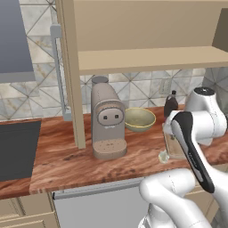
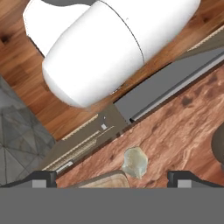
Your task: Open the cabinet. Place the bowl and condiment on the counter. Then place the lime and garlic on the cutting board.
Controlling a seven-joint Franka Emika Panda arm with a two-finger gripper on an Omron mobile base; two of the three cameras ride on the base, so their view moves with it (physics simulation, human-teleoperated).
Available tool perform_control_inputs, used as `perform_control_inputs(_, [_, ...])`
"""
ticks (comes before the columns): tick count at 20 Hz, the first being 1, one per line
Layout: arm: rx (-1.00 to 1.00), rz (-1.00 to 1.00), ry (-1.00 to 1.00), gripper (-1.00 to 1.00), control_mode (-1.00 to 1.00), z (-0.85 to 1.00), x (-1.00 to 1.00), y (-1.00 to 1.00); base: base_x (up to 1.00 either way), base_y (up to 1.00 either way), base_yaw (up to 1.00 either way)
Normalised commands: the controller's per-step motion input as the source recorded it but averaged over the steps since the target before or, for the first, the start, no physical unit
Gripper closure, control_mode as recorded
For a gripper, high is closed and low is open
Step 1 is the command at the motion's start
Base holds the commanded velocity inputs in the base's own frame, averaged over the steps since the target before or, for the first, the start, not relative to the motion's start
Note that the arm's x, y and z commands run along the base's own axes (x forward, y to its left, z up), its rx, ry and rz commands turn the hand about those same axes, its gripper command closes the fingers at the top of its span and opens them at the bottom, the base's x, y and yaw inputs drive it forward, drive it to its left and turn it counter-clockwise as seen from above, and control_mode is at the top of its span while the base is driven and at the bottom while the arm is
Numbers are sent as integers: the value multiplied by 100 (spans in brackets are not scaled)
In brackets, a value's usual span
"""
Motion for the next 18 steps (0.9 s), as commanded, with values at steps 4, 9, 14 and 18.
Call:
perform_control_inputs(4, [1, -2, 0, -100, -100, -24, 14, 0, 0, 0, 0])
perform_control_inputs(9, [1, -3, 0, -100, -100, -22, 16, 0, 0, 0, 0])
perform_control_inputs(14, [1, -5, 0, -100, -100, -25, 21, 0, 0, 0, 0])
perform_control_inputs(18, [0, -5, 0, -100, -100, -23, 19, 0, 0, 0, 0])
